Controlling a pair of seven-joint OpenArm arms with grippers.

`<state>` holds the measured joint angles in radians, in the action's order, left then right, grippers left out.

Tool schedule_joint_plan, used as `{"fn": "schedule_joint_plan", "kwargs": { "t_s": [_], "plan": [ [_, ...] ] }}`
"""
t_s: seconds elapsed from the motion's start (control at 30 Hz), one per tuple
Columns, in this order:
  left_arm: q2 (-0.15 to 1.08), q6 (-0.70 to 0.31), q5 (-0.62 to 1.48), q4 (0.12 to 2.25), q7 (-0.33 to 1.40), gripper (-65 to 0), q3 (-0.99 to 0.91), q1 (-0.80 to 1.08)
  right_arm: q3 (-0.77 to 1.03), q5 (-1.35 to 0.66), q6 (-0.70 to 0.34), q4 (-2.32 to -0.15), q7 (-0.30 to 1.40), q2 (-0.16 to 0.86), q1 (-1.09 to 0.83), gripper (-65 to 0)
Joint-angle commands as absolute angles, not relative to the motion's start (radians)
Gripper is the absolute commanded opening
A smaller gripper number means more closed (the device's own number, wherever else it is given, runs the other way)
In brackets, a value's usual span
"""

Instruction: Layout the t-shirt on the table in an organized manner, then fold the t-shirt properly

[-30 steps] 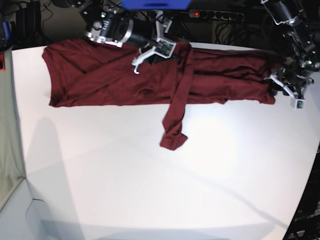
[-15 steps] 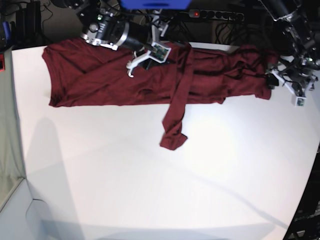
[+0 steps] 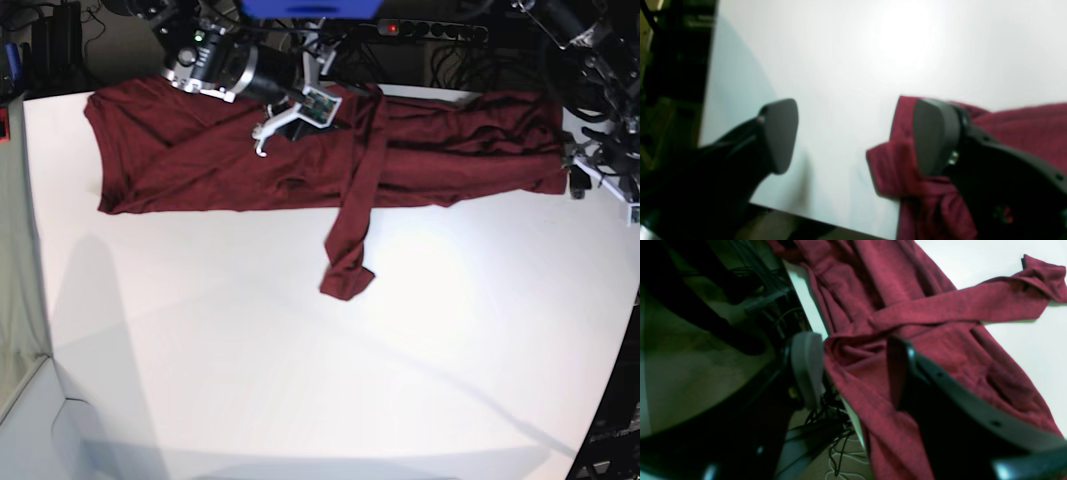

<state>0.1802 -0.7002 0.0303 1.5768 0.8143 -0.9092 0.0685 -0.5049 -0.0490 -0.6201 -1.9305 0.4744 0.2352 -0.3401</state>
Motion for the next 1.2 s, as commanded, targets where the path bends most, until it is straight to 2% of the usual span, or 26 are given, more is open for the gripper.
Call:
{"fn": "schedule_joint_plan", "kwargs": {
  "t_s": [0.0, 0.1, 0.3, 0.43, 0.57, 0.67, 0.83, 1.07, 1.17],
  "plan": [
    [0.189, -0.698, 0.042, 1.612, 0.797, -13.1, -0.914, 0.045, -0.506, -0.064, -0.621, -1.946, 0.449, 0.234, -0.335, -33.6],
    [0.165, -0.698, 0.044, 1.666, 0.8, -13.1, -0.909, 0.015, -0.506, -0.064, -0.621, -1.946, 0.449, 0.234, -0.335, -33.6],
    [-0.004, -0.698, 0.044, 1.755, 0.944, -13.0, -0.886, -0.13, -0.504, -0.064, -0.621, -1.925, 0.449, 0.252, -0.326, -33.5],
    [-0.093, -0.698, 0.038, 1.739, 0.966, -13.0, -0.717, -0.171, -0.479, -0.064, -0.621, -1.923, 0.45, 0.263, -0.331, -33.4],
    [-0.13, -0.698, 0.033, 1.689, 0.963, -13.0, -0.516, -0.176, -0.403, -0.064, -0.621, -1.925, 0.45, 0.266, -0.334, -33.3],
    [-0.131, -0.698, 0.033, 1.613, 0.92, -13.0, -0.38, -0.194, -0.312, -0.064, -0.621, -1.925, 0.45, 0.268, -0.337, -33.2],
    [-0.13, -0.553, 0.042, 1.461, 0.776, -13.0, -0.222, -0.203, -0.165, -0.064, -0.621, -1.925, 0.45, 0.268, -0.338, -33.2],
    [-0.13, -0.53, 0.042, 1.271, 0.651, -13.0, -0.09, -0.262, -0.042, -0.068, -0.621, -1.925, 0.45, 0.266, -0.338, -33.2],
    [-0.131, -0.481, 0.042, 1.196, 0.628, -13.0, -0.067, -0.302, -0.019, -0.067, -0.621, -1.925, 0.45, 0.266, -0.34, -33.2]
  ]
}}
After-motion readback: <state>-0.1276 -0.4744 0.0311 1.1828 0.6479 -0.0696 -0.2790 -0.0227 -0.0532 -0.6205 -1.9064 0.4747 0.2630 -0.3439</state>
